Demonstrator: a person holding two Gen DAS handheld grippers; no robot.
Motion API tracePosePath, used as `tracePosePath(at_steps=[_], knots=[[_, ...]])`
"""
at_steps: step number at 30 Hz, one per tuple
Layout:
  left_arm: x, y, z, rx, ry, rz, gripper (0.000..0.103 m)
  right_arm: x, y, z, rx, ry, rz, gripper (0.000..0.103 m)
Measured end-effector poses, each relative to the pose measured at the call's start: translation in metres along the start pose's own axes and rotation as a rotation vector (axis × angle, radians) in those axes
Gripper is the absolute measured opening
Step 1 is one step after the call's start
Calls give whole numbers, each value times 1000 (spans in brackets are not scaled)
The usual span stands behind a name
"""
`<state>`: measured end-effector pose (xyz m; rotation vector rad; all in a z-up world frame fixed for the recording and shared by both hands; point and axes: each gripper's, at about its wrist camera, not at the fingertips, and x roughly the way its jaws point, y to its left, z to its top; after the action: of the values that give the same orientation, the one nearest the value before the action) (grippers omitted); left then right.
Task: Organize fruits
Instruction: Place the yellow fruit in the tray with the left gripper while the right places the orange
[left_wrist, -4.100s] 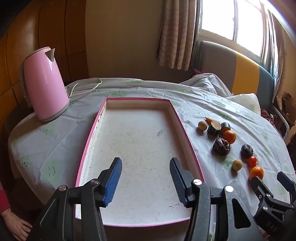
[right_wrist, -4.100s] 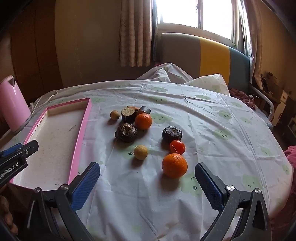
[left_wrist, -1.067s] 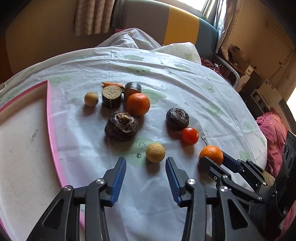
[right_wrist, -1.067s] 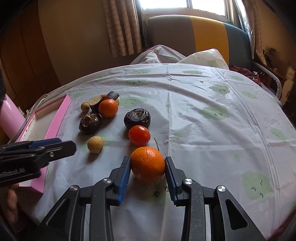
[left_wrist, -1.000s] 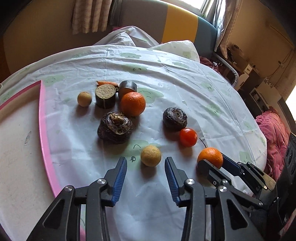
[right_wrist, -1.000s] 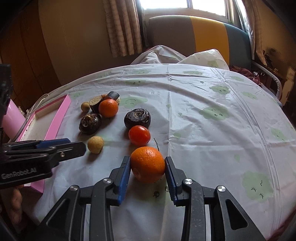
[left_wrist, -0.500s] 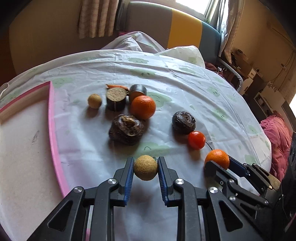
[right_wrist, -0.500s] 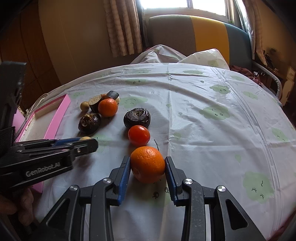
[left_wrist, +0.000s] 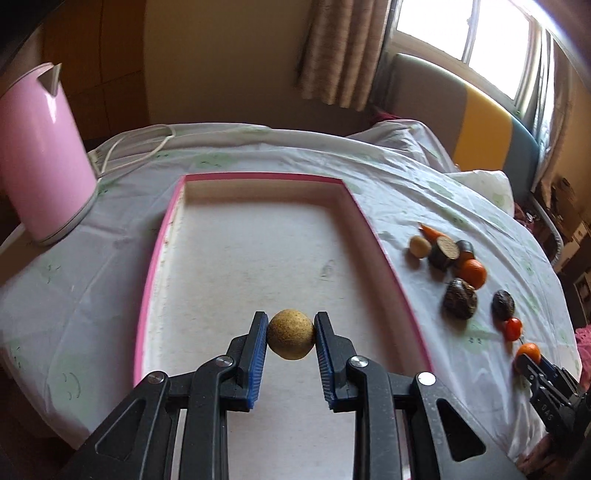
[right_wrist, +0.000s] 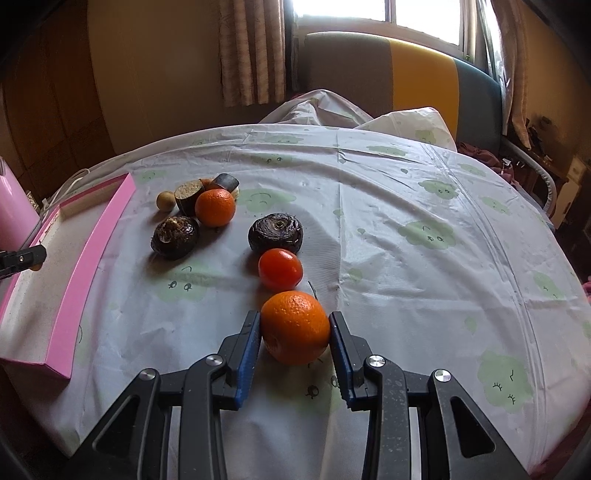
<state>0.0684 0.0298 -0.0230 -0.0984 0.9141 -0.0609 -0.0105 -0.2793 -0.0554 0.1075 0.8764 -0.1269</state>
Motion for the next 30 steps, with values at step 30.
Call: tracePosePath(at_steps=[30], knots=[[-24,37,-23,-86,-27,18,32,-26,121,36,-161,-5,382,36]])
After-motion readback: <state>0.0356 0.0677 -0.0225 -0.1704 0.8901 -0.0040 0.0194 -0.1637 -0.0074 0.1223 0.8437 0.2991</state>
